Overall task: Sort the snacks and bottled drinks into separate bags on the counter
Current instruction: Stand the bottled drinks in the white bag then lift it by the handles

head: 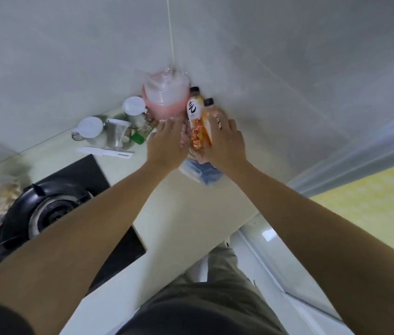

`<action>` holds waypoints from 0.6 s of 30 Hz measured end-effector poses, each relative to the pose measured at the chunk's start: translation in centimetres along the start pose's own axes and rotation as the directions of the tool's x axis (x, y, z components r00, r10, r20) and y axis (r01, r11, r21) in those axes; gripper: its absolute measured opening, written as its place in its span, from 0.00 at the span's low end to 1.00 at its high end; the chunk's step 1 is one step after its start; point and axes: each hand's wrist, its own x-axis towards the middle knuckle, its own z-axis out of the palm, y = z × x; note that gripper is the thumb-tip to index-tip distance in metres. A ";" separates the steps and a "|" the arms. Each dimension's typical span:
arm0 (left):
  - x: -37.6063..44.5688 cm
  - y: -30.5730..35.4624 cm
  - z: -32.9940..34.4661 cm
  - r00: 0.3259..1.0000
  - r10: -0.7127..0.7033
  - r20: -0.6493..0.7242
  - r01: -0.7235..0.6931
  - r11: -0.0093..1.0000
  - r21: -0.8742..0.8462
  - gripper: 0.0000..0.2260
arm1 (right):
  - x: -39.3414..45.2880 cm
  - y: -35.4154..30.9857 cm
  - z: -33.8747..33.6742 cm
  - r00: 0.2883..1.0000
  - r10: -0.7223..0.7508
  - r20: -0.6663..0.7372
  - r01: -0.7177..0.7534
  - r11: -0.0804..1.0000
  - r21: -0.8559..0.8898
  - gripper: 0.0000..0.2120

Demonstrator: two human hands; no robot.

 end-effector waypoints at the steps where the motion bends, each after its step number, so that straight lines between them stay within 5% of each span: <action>1: 1.4 0.4 0.3 1.000 -0.020 0.003 0.020 1.000 -0.001 0.22 | 1.4 0.2 -0.1 1.000 -0.018 0.007 0.018 1.000 0.003 0.35; 9: 9.3 0.1 5.5 0.967 -0.091 0.239 0.133 0.977 -0.167 0.37 | 7.4 2.0 1.9 0.976 -0.208 0.060 0.212 0.976 -0.059 0.45; 18: 12.2 -0.1 6.4 0.956 -0.089 0.280 0.240 0.786 -0.569 0.55 | 7.5 2.9 2.0 0.969 -0.247 -0.005 0.246 0.967 -0.062 0.45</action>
